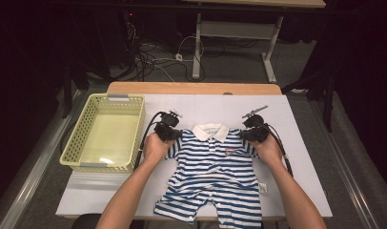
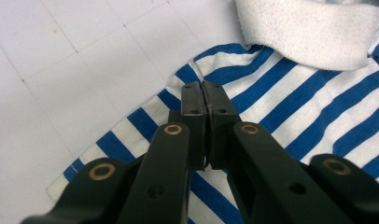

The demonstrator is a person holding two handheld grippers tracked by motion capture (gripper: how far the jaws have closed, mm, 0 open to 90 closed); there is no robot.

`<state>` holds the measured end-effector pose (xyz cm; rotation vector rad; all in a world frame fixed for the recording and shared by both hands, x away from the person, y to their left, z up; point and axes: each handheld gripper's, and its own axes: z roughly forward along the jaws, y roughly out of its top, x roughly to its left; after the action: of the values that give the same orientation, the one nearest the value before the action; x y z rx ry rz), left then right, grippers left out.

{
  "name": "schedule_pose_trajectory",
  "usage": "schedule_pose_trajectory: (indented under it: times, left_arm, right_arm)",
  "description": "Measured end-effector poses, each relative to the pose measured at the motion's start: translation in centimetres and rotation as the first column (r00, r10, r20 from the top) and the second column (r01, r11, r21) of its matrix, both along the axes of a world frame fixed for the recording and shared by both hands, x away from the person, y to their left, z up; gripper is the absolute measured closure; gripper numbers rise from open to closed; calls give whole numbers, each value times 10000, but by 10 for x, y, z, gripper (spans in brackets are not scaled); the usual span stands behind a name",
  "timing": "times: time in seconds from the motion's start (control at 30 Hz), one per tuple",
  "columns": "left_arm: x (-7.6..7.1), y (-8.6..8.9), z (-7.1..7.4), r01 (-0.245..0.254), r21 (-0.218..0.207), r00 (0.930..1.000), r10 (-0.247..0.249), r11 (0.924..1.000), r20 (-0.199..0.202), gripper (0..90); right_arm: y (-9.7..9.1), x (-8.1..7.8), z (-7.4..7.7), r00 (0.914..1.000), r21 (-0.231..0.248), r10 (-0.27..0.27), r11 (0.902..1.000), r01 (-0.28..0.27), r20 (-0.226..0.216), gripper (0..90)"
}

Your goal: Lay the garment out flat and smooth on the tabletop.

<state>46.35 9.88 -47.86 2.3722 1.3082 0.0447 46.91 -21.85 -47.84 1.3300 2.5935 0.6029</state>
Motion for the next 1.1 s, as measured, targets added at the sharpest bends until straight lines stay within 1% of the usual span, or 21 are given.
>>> schedule_pose_trajectory:
  times: [0.07,0.13,0.23,0.3,0.4,0.43,0.47,0.6,0.73,0.83,0.93,1.0,1.1]
  left_arm:
    - [1,0,1,45,45,10000,-45,10000,36,868]
    - [2,1,2,-70,-64,9999,71,10000,151,869]
    - [4,5,6,-280,-207,9991,287,9994,327,869]
    - [7,7,9,-384,-199,9985,391,9991,388,870]
    - [12,8,16,-473,-231,9974,485,9986,538,869]
    - [14,7,18,-492,-235,9967,506,9985,634,869]
    - [16,6,20,-488,-203,9965,500,9986,666,869]
    - [23,4,26,-540,-66,9949,544,9985,855,869]
    - [30,5,33,-614,52,9931,605,9981,1006,869]
    - [34,6,38,-676,109,9920,660,9977,1077,868]
    - [38,7,39,-778,78,9902,764,9969,1168,868]
    - [39,7,37,-844,72,9897,830,9964,1169,867]
    - [42,7,30,-829,123,9918,813,9965,990,865]
  right_arm:
    - [3,1,1,10000,-291,73,9995,-74,-17,900]
    - [5,2,3,9998,-540,114,9985,-106,135,900]
    - [5,4,9,9993,-496,16,9988,3,381,900]
    - [5,7,11,9988,-466,-79,9989,102,486,900]
    - [5,10,14,9979,-548,-133,9984,168,627,900]
    - [6,12,15,9978,-526,-168,9984,202,639,900]
    - [6,14,16,9974,-580,-173,9981,214,701,900]
    - [7,21,21,9961,-549,-324,9978,370,824,900]
    - [8,27,27,9945,-458,-407,9979,452,961,900]
    - [8,30,31,9938,-488,-459,9975,510,1010,900]
    - [10,34,32,9929,-479,-496,9973,550,1080,900]
    - [11,36,31,9927,-511,-493,9972,552,1100,900]
    - [14,39,26,9935,-551,-498,9969,556,1022,900]
